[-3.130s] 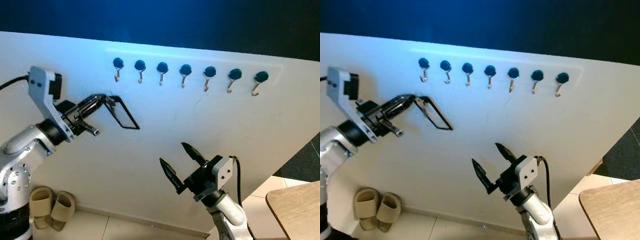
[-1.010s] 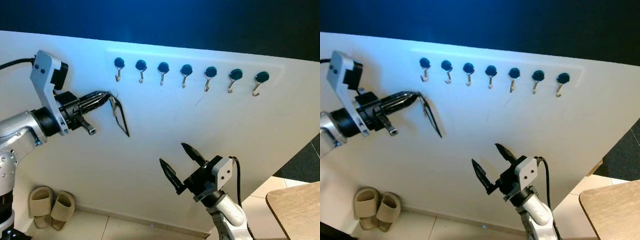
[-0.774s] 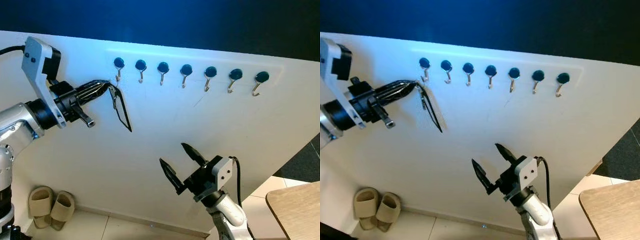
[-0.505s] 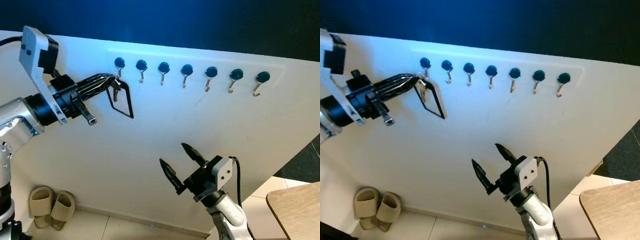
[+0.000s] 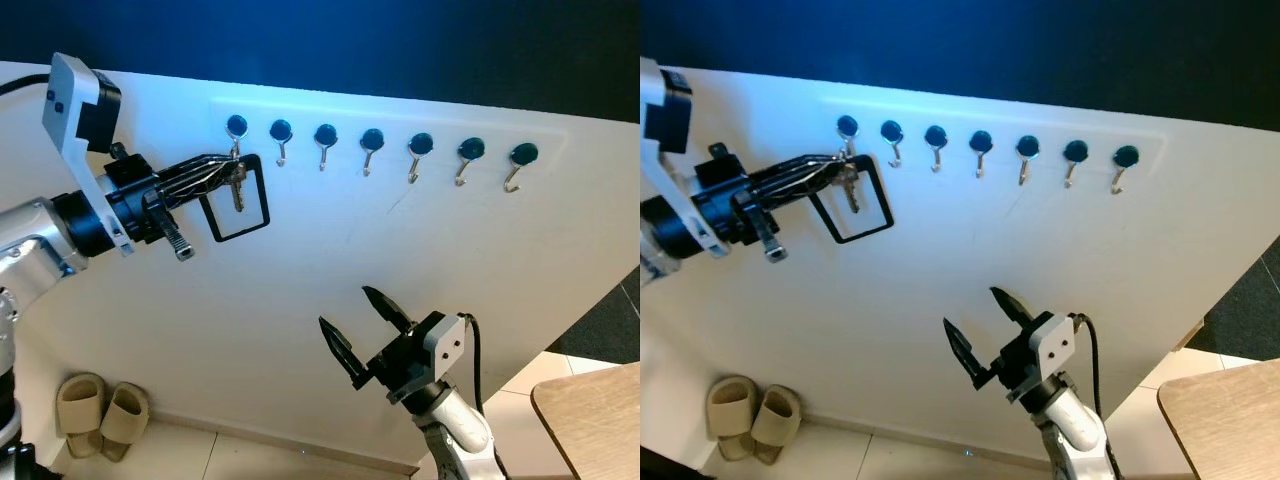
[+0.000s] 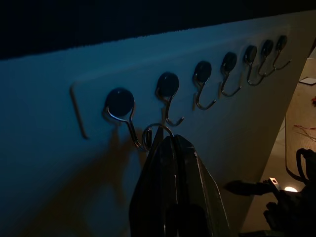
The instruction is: Hang keys on a hook
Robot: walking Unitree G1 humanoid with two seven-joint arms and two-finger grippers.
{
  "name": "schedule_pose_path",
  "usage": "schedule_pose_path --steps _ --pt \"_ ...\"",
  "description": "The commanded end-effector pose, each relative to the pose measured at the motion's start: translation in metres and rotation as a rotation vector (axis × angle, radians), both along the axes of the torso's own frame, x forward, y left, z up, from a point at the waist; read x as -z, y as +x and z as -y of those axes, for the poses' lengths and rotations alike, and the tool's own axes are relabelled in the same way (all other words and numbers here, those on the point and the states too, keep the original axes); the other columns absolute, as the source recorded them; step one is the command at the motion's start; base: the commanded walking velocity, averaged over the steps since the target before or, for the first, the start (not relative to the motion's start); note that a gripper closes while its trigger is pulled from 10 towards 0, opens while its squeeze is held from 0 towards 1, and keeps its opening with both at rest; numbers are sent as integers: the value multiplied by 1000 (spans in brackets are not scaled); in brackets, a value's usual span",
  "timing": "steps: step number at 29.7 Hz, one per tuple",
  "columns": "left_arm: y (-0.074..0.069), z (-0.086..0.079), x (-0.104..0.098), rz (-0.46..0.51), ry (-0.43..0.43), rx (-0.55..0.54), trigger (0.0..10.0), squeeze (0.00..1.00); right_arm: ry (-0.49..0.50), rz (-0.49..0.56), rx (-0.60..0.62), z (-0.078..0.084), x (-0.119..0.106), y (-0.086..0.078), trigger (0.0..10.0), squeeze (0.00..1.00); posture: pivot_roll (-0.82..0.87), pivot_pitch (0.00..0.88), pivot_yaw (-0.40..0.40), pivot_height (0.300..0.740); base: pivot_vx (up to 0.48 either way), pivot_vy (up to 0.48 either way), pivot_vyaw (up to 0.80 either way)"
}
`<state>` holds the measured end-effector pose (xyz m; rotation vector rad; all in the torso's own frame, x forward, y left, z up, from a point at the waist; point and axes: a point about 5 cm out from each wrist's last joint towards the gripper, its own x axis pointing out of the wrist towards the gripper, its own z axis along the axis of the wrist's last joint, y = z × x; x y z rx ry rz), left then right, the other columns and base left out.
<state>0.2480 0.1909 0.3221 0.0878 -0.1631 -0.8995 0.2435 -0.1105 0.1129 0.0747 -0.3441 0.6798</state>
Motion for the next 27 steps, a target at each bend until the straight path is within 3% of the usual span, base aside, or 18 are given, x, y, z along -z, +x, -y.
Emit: schedule_pose_path --steps 1,5,15,27 --pt "-8 8 5 -39 70 81 10000 0 9 -7 -2 -1 -1 -1 10000 0 45 78 -18 740 0 0 0" --pt "-9 7 11 -70 95 82 10000 0 9 -7 -3 -1 -1 -1 10000 0 46 78 -19 740 0 0 0" --pt "2 2 4 -16 90 -36 10000 0 6 -5 -4 -1 -1 0 10000 0 44 73 -20 740 0 0 0" --pt "1 4 1 0 70 -9 10000 0 8 -5 -4 -1 -1 -1 10000 0 44 69 -19 740 0 0 0"
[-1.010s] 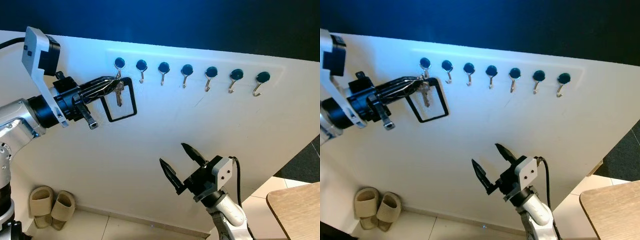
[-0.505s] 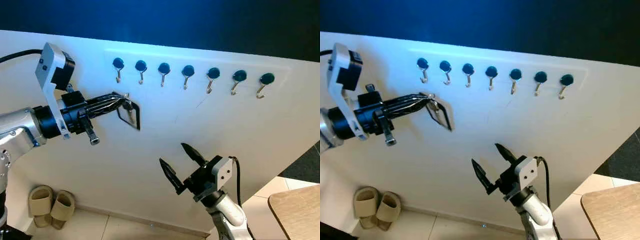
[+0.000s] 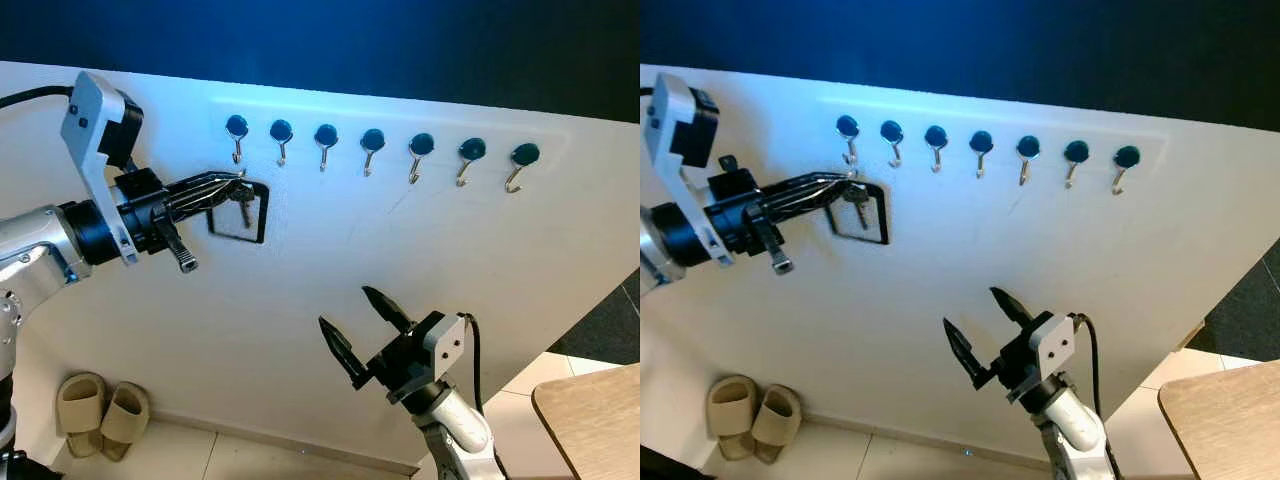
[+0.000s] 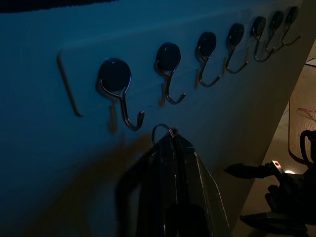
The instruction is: Hang keys on a hook
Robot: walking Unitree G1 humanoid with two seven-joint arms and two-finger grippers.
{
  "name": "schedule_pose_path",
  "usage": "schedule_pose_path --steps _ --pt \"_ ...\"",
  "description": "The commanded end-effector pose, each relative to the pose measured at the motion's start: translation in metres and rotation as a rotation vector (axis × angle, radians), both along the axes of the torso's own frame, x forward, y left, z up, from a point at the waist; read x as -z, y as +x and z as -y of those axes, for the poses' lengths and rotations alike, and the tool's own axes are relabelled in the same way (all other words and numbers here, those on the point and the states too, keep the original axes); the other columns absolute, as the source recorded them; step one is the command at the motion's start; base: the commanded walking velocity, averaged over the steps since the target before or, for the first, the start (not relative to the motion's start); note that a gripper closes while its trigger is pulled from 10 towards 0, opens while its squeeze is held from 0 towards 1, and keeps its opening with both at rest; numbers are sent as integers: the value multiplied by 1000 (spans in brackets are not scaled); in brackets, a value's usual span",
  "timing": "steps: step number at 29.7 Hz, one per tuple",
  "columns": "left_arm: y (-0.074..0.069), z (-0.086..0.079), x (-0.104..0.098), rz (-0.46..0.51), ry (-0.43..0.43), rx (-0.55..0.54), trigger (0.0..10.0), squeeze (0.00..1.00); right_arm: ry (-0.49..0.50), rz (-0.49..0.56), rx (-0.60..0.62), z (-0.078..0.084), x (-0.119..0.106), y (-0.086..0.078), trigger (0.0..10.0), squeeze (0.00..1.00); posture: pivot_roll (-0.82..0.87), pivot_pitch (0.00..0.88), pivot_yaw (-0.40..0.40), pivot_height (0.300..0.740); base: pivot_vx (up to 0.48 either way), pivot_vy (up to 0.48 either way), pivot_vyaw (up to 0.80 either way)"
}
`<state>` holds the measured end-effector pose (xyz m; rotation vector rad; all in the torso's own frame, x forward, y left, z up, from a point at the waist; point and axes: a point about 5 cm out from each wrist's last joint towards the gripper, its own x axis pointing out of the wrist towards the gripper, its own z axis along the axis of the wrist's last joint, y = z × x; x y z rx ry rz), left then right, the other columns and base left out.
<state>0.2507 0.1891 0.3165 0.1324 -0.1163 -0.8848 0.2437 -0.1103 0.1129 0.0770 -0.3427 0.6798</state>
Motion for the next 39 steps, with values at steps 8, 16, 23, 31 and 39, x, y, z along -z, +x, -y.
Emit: schedule_pose_path --steps 8,16,23,31,39 --pt "0 3 -6 23 -2 24 10000 0 8 -2 -5 -1 -1 0 10000 0 46 69 -20 740 0 0 0" --pt "4 2 -7 25 -6 39 10000 0 8 -3 -4 -1 -1 -1 10000 0 43 72 -19 740 0 0 0" --pt "9 -3 -7 24 -26 17 10000 0 10 -5 -2 -1 0 -1 10000 0 44 75 -18 740 0 0 0" --pt "11 -17 -8 22 -70 -6 10000 0 14 -3 -4 -1 -1 -1 10000 0 45 74 -19 740 0 0 0" --pt "12 -21 -9 27 -94 -8 10000 0 14 33 -20 -2 -9 -1 10000 0 45 76 -21 740 0 0 0"
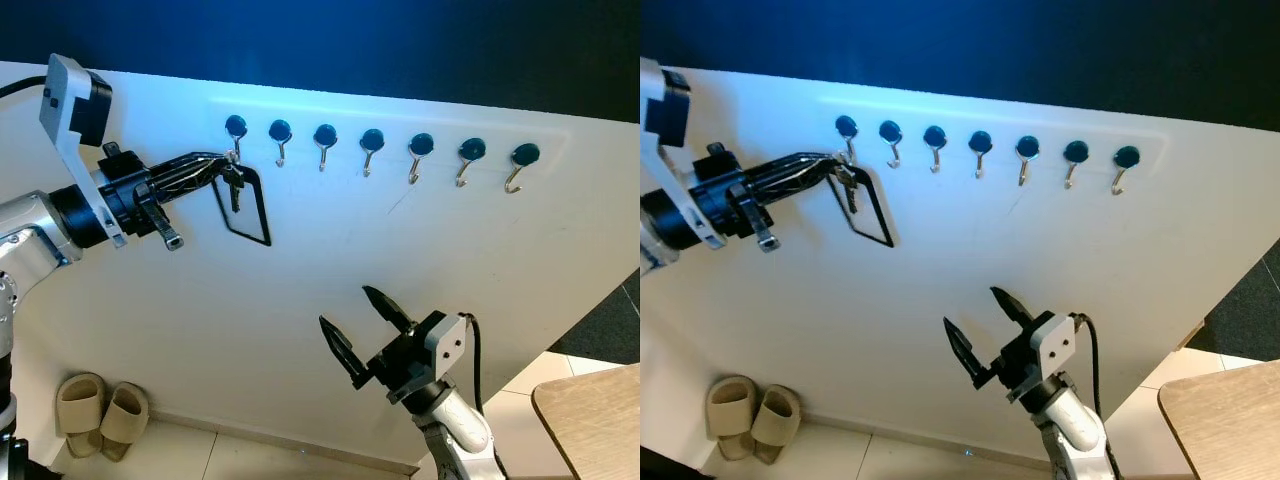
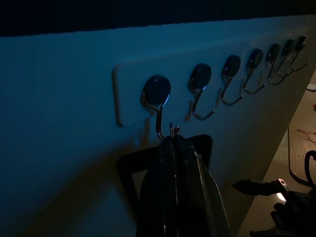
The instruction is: Hang keys on a hook
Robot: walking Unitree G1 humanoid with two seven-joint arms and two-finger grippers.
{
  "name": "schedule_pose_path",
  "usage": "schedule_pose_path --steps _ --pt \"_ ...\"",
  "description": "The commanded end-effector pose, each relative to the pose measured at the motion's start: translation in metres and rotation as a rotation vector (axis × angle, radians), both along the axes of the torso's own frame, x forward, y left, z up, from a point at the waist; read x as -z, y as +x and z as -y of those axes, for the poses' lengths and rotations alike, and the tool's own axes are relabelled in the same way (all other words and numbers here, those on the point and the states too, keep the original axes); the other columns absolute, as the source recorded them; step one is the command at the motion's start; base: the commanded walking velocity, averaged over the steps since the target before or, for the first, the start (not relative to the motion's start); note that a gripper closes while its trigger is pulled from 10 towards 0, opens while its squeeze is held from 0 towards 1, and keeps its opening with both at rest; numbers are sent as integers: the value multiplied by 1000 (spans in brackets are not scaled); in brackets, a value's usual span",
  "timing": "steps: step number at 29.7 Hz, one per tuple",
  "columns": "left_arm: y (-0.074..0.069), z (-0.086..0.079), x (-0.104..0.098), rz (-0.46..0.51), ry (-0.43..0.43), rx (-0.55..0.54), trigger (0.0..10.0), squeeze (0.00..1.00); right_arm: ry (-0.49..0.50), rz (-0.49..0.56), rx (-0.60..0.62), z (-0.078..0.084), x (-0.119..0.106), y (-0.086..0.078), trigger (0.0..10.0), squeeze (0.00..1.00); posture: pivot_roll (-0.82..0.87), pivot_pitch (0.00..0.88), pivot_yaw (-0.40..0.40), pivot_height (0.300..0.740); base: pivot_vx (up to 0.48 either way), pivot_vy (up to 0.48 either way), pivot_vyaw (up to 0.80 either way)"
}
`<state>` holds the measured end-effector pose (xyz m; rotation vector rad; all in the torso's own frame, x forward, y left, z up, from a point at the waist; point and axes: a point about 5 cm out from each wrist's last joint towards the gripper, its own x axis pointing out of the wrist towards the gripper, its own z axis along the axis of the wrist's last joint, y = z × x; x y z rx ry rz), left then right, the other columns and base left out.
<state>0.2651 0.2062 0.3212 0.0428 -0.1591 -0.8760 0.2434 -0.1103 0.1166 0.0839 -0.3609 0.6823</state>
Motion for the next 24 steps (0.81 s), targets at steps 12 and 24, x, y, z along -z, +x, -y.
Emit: schedule_pose_path --steps 12,24 --pt "0 -4 -1 11 -4 -10 10000 0 -2 98 -76 -12 -25 -5 10000 0 43 76 -18 740 0 0 0" --pt "11 -3 11 -80 34 -53 10000 0 -15 158 -167 -27 -46 -8 10000 0 45 78 -18 740 0 0 0"
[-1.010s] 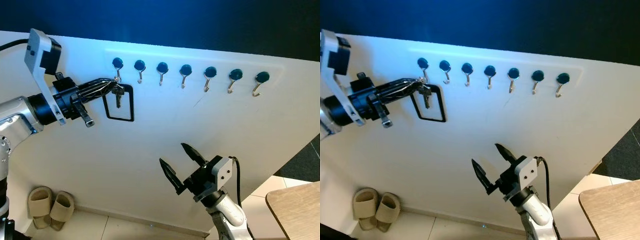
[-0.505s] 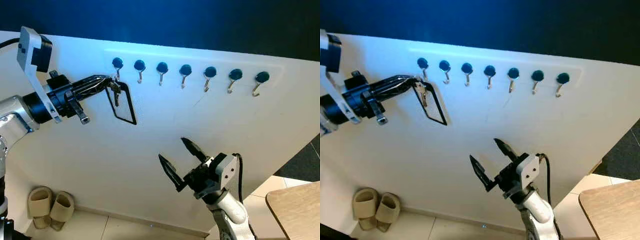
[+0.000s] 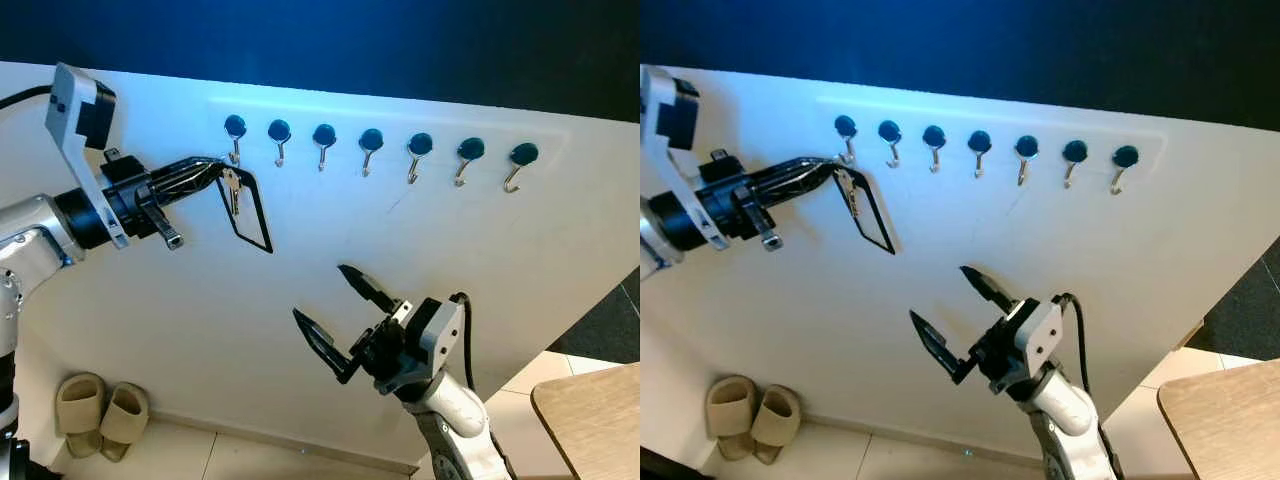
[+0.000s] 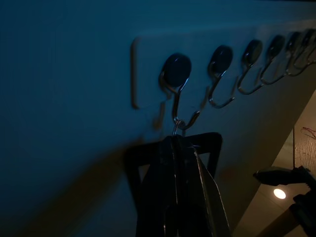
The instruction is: Hang keys on a hook
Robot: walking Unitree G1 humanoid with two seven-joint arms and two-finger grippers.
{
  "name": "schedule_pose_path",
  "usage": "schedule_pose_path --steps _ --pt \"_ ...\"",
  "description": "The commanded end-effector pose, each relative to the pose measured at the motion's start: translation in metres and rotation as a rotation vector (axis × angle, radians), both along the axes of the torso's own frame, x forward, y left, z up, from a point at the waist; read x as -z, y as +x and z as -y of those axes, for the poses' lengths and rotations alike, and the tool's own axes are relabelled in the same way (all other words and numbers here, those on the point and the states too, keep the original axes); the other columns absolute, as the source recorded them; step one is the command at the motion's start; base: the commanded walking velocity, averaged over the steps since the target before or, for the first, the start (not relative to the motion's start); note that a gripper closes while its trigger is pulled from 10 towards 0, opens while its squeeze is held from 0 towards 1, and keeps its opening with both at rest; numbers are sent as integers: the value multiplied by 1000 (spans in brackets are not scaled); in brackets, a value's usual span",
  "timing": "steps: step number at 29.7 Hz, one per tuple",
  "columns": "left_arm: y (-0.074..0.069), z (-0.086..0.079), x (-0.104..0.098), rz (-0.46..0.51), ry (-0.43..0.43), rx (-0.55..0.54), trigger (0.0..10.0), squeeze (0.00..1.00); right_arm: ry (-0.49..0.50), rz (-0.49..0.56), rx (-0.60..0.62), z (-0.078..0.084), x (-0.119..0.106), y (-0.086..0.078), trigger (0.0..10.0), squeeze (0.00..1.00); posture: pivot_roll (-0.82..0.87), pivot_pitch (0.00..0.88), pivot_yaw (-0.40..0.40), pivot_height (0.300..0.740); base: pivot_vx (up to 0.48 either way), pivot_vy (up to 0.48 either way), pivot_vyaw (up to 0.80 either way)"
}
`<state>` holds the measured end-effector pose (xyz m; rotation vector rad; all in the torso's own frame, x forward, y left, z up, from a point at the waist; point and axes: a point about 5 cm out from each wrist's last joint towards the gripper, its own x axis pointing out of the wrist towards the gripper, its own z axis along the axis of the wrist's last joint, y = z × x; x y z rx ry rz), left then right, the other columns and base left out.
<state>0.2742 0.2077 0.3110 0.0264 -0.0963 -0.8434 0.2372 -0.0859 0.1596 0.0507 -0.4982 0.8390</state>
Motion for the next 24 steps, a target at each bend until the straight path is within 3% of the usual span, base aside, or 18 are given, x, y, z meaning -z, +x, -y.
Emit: schedule_pose_path --steps 1,19,20,21,24 --pt "6 -2 3 -38 20 -36 10000 0 0 18 -27 -4 -8 -1 10000 0 43 77 -17 740 0 0 0" --pt "11 -3 13 -91 12 -77 10000 0 -5 15 -34 -3 -12 -3 10000 0 39 69 -21 740 0 0 0" --pt "10 -3 13 -91 6 -73 10000 239 -5 15 -34 -3 -12 -3 10000 0 39 69 -21 740 0 0 0" --pt "10 -3 12 -90 2 -71 10000 1000 -5 15 -34 -3 -12 -3 10000 0 39 69 -21 740 0 0 0" --pt "9 -3 7 -70 -22 -65 10000 1000 -4 15 -34 -3 -13 -3 10000 0 40 70 -21 740 0 0 0"
